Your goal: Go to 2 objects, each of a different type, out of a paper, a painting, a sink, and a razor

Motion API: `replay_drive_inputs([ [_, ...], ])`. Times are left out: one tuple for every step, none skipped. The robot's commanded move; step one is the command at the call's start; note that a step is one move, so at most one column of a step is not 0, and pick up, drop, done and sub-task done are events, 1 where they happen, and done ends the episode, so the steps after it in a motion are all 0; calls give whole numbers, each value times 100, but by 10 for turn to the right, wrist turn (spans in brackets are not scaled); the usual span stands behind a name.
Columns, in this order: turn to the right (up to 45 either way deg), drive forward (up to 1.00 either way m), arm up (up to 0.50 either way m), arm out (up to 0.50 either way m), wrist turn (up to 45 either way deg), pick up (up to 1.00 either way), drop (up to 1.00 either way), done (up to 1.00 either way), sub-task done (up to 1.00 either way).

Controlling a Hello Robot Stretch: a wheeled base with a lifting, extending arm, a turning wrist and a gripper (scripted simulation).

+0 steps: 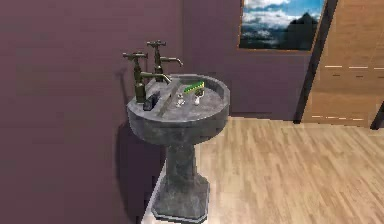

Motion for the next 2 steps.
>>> replay_drive_inputs([
  [0,0,0,0,0,0,0,0,100],
  [450,0,0,0,0,0,0,0,0],
])
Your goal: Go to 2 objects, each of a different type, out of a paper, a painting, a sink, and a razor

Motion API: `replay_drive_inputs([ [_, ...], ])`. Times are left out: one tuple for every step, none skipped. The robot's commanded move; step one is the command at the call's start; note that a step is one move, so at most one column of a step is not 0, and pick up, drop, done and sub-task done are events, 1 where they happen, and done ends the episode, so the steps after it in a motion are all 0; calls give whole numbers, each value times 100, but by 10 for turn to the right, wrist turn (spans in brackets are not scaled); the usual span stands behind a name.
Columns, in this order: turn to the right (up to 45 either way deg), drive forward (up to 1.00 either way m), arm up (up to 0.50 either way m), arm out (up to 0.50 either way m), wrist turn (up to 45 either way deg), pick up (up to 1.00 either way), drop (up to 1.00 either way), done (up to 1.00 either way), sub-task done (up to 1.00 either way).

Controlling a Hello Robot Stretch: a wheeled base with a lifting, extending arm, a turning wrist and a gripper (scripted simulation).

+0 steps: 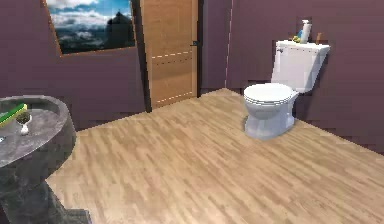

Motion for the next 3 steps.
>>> replay_drive_inputs([
  [60,0,0,0,0,0,0,0,0],
  [0,20,0,0,0,0,0,0,0],
  [-450,0,0,0,0,0,0,0,0],
])
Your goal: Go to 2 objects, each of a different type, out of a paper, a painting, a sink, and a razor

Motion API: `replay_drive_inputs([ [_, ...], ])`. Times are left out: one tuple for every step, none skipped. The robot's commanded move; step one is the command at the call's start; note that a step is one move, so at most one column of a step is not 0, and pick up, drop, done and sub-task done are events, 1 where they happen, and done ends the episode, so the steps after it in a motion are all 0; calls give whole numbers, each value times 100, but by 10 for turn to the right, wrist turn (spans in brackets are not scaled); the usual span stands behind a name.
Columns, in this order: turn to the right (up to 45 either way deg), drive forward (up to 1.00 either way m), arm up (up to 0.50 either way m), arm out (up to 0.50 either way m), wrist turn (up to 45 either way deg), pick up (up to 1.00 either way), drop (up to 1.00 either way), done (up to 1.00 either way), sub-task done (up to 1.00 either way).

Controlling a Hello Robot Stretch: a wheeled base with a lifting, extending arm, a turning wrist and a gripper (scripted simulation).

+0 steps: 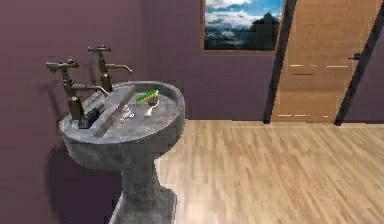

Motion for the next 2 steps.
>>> replay_drive_inputs([
  [-270,0,0,0,0,0,0,0,0],
  [0,0,0,0,0,0,0,100,0],
])
